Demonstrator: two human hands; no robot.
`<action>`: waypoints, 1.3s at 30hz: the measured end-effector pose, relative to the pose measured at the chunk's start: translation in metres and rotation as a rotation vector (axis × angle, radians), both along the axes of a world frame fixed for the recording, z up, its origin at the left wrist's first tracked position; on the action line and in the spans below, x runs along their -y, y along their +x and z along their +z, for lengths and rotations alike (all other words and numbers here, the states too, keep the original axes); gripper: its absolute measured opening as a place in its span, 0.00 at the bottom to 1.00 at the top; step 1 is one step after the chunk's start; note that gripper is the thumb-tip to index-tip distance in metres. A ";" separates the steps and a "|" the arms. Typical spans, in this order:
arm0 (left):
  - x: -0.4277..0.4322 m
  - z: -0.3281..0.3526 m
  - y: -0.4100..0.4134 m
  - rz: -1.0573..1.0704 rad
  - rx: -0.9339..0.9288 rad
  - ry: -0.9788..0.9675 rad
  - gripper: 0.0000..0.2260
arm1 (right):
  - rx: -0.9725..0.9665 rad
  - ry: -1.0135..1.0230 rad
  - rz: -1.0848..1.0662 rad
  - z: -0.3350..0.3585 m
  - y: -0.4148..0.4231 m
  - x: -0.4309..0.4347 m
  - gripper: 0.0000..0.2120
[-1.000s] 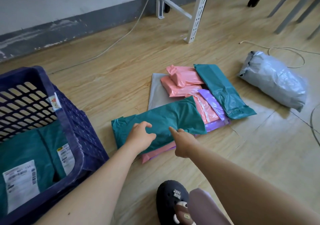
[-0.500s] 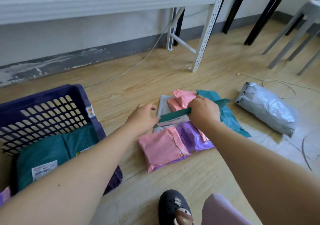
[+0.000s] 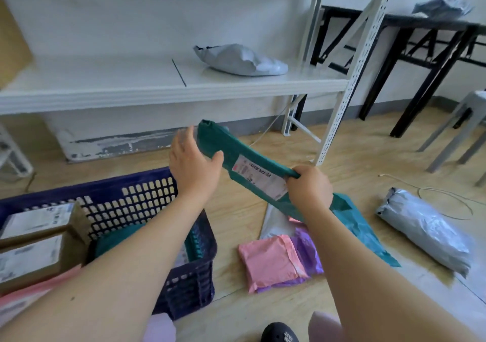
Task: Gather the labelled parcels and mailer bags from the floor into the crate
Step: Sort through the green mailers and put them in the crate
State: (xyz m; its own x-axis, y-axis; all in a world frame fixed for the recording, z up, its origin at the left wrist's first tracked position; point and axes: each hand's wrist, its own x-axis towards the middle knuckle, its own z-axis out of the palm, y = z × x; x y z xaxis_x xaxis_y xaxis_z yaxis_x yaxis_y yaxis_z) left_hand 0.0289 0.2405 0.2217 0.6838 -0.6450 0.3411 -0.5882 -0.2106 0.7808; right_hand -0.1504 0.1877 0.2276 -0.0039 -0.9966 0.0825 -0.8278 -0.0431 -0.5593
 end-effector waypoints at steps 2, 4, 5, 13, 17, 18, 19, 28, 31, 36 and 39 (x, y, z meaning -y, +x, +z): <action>-0.009 0.009 0.008 0.000 -0.241 -0.031 0.39 | 0.141 0.031 0.014 0.005 0.008 -0.006 0.08; -0.018 0.016 0.015 -0.024 -0.457 -0.045 0.41 | 0.312 0.073 0.028 0.008 0.021 -0.011 0.07; -0.022 0.019 0.019 -0.035 -0.541 -0.032 0.42 | 0.405 0.097 0.034 0.009 0.028 -0.014 0.07; -0.042 0.009 0.045 -0.151 -0.881 0.155 0.26 | 0.824 0.307 0.143 0.008 0.077 -0.039 0.08; -0.051 0.005 0.063 -0.168 -0.846 0.154 0.14 | 0.892 0.406 0.204 0.001 0.092 -0.042 0.10; -0.054 0.004 0.066 -0.157 -0.840 0.149 0.14 | 0.900 0.424 0.212 -0.001 0.096 -0.042 0.10; -0.057 0.003 0.072 -0.140 -0.835 0.143 0.15 | 0.903 0.444 0.219 -0.003 0.100 -0.042 0.09; -0.079 -0.017 0.117 0.019 -0.780 0.115 0.16 | 0.849 0.574 0.306 -0.026 0.142 -0.044 0.05; -0.086 -0.025 0.131 0.068 -0.709 0.146 0.12 | 0.792 0.635 0.353 -0.034 0.157 -0.046 0.06; -0.098 -0.040 0.155 0.128 -0.572 0.262 0.09 | 0.587 0.700 0.466 -0.054 0.191 -0.049 0.06; -0.102 -0.052 0.166 0.139 -0.502 0.366 0.08 | 0.481 0.687 0.508 -0.070 0.210 -0.050 0.06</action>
